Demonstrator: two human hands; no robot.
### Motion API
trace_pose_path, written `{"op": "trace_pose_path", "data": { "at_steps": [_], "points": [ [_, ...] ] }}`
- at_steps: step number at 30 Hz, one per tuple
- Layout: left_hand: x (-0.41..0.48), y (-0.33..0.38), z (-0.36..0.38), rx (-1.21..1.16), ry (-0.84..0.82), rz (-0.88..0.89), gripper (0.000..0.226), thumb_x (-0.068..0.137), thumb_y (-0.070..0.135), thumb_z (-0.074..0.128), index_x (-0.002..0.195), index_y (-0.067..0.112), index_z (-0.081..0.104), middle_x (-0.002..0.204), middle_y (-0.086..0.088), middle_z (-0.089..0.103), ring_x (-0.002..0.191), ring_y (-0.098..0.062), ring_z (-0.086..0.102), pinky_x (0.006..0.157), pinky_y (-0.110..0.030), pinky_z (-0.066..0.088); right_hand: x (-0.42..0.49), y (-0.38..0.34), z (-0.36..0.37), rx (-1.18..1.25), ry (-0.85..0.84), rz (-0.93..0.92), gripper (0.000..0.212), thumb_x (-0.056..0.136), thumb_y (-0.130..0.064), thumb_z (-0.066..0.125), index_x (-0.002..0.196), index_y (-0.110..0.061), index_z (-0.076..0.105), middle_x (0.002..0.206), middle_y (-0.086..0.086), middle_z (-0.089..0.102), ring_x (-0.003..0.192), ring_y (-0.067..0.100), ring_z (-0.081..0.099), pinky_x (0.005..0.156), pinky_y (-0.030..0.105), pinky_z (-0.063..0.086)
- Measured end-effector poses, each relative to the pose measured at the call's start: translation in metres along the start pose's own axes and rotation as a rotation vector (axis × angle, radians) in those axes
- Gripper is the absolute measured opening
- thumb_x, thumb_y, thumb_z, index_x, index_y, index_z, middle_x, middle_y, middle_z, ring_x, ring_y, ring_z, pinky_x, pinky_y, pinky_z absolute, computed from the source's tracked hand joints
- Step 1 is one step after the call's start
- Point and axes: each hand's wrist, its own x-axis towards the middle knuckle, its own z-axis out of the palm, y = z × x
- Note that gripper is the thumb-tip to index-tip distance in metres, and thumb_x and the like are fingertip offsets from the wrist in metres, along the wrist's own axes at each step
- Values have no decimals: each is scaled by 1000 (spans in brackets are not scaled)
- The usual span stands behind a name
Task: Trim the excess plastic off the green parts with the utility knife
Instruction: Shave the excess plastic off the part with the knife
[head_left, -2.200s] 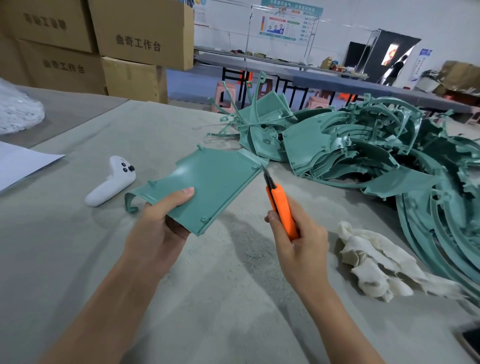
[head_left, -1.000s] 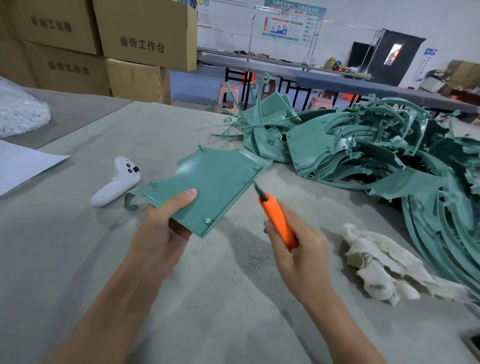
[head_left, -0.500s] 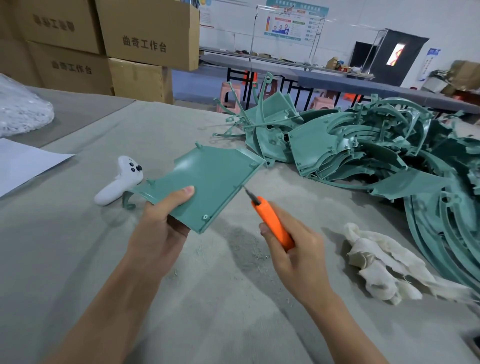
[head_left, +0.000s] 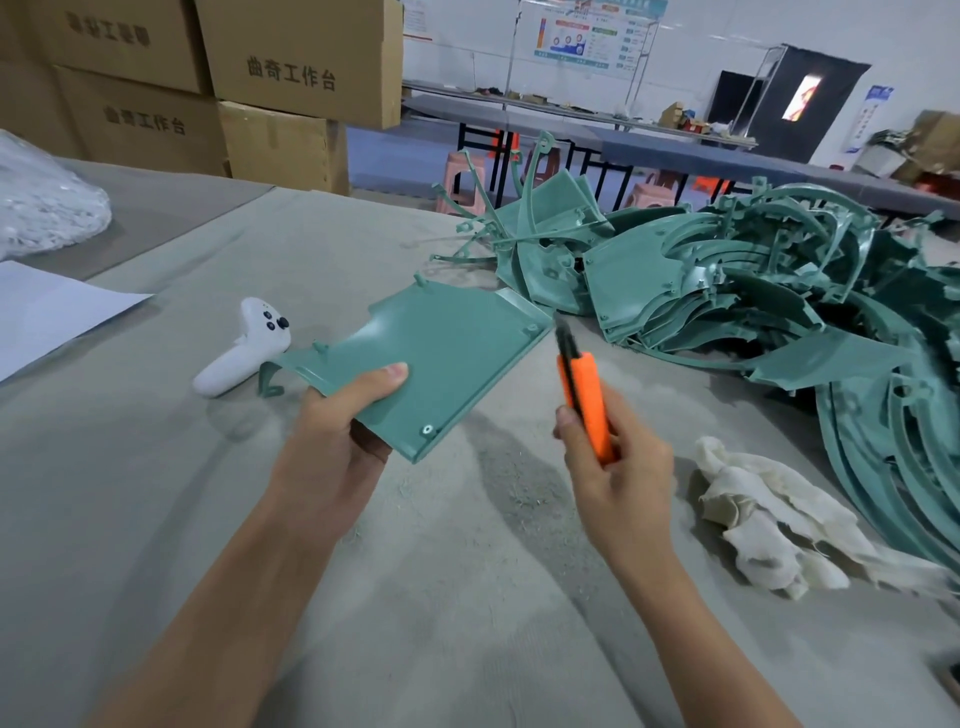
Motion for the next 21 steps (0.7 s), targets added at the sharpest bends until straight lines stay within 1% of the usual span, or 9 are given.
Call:
{"op": "trace_pose_path", "data": {
  "at_steps": [1, 3, 6, 8, 11, 13, 15, 19, 21],
  "points": [
    [-1, -1, 1, 5, -4, -7, 34, 77, 11, 61, 110, 11, 62, 93, 0, 72, 73, -13, 69, 51, -21, 51, 0, 1, -1, 5, 13, 13, 22, 92, -18, 60, 113, -22, 63, 66, -3, 59, 51, 14, 50, 45, 9, 33],
    [-1, -3, 2, 9, 4, -11, 34, 77, 10, 64, 111, 12, 62, 95, 0, 72, 75, -14, 70, 51, -22, 51, -4, -2, 2, -54, -13, -46, 29, 92, -15, 61, 120, -16, 63, 66, -2, 59, 50, 4, 48, 49, 6, 33],
    [1, -2, 0, 0, 41, 20, 30, 76, 10, 63, 106, 13, 62, 91, 0, 72, 74, -14, 69, 49, -23, 51, -18, -6, 9, -79, -93, -153, 42, 87, -4, 66, 128, -12, 59, 81, -11, 61, 64, -11, 49, 63, 3, 35],
    [3, 1, -2, -28, 64, 34, 27, 76, 11, 62, 103, 13, 63, 90, -1, 72, 74, -16, 69, 48, -23, 50, -24, -6, 13, -64, -133, -199, 46, 85, 1, 68, 129, -10, 59, 90, -19, 58, 72, -16, 50, 69, 2, 35],
    [2, 3, -4, -30, 47, 35, 24, 76, 10, 61, 99, 14, 65, 89, -1, 72, 74, -16, 69, 48, -22, 49, -19, -6, 13, -44, -120, -182, 35, 90, -8, 66, 125, -6, 62, 89, -27, 53, 67, -15, 49, 65, 1, 34],
    [1, 3, -2, -10, 24, 39, 20, 76, 10, 61, 94, 17, 69, 86, 0, 72, 71, -14, 68, 48, -21, 49, -12, -5, 11, -60, -49, -101, 33, 93, -20, 62, 121, -3, 65, 74, -20, 54, 55, -6, 47, 57, 3, 32],
    [1, 2, -1, 5, 23, 45, 19, 76, 11, 61, 91, 17, 70, 84, 1, 72, 69, -13, 68, 47, -21, 49, -9, -3, 9, -68, -26, -72, 32, 92, -18, 62, 122, -6, 65, 70, -12, 57, 53, -1, 47, 54, 5, 32],
    [3, 2, -1, 10, 67, 53, 23, 75, 11, 61, 98, 13, 64, 81, 2, 72, 68, -13, 68, 46, -22, 49, -22, -7, 13, -64, -129, -165, 42, 86, -1, 66, 128, -8, 60, 89, -28, 52, 66, -12, 49, 65, 2, 34],
    [3, 1, -1, 1, 67, 49, 24, 75, 11, 61, 98, 13, 64, 81, 2, 72, 68, -13, 68, 47, -22, 49, -24, -6, 14, -65, -147, -197, 43, 85, 1, 67, 127, -6, 61, 96, -32, 50, 71, -15, 50, 68, 2, 34]
  ]
}}
